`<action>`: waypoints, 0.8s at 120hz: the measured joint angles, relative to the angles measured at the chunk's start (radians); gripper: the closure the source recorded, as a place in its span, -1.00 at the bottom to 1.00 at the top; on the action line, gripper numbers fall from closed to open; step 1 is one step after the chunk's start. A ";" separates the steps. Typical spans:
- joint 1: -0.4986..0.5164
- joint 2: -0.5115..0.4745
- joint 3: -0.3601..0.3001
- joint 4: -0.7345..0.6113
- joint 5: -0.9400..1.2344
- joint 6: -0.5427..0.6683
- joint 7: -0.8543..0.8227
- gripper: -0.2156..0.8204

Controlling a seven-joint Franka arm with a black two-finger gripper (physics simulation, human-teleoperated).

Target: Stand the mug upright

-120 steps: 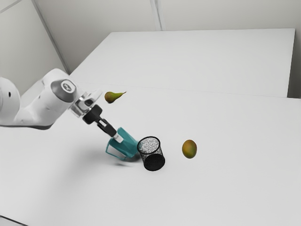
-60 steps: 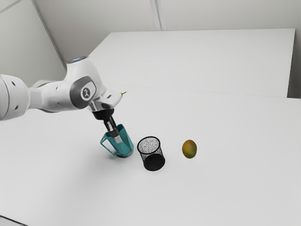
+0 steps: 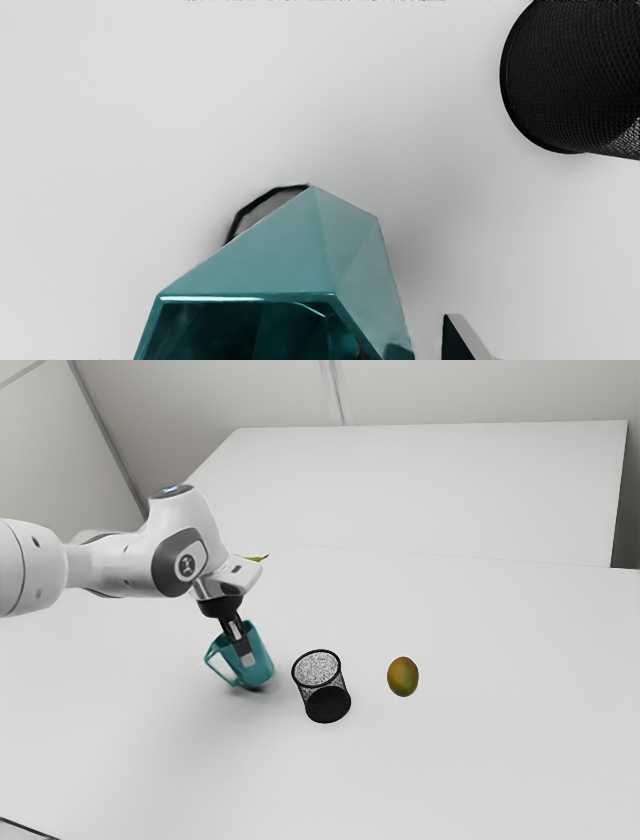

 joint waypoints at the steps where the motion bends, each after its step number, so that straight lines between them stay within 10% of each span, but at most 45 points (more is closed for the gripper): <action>1: 0.000 0.000 -0.001 0.000 0.000 0.000 -0.001 0.51; 62: -0.005 -0.112 -0.044 0.062 0.028 -0.027 -0.056 -0.36; 96: -0.016 -0.105 -0.061 0.351 0.048 -0.228 -0.212 -0.52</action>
